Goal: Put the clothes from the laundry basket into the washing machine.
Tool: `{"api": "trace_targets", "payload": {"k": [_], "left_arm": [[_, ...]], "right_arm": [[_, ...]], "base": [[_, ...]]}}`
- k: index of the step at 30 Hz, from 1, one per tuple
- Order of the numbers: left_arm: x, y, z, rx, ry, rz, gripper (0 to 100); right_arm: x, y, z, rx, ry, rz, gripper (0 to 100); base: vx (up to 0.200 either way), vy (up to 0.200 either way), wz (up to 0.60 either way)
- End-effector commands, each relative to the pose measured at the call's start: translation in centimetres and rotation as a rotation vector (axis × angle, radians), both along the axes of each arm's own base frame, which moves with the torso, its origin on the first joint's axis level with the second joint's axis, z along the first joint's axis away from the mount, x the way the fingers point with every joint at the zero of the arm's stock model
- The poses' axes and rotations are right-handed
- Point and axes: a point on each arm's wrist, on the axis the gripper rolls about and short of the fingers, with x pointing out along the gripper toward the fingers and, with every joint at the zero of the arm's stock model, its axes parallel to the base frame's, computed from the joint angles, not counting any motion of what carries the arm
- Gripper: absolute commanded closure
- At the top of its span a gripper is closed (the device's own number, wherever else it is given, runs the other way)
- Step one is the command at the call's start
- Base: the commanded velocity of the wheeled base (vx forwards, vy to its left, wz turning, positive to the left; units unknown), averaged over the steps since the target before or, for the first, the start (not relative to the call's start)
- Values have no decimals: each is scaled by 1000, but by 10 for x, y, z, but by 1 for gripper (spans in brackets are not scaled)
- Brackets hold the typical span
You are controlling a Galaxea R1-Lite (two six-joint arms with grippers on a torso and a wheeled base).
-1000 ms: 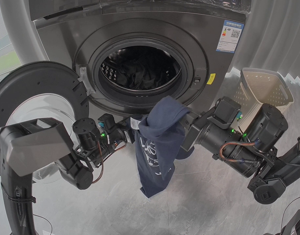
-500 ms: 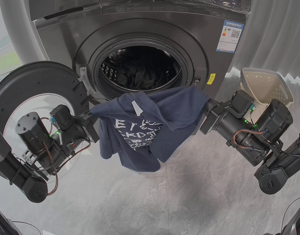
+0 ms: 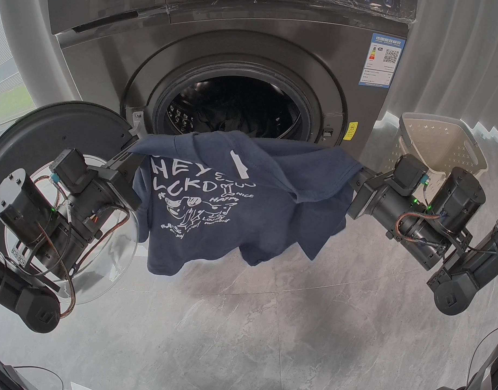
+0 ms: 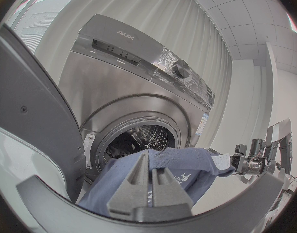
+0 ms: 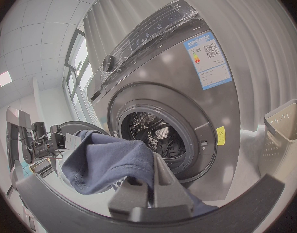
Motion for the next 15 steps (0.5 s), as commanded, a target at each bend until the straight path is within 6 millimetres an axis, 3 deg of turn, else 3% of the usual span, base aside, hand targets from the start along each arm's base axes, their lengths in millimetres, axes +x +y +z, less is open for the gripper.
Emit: {"api": "trace_targets", "payload": {"k": [1,6,15], "left_arm": [[-3,-4,3,-6,-12,-16,100],[-5,-9,-5,13,15,-33,100],[0,-8,-5,14,10,-21,100]], "right_arm": [[6,-2,7,20,-26,-20,100],[10,2,25,63,-88,-21,100],[14,1,33,94,-108,-38,100]], "base": [[0,0,0],[0,0,0],[0,0,0]]}}
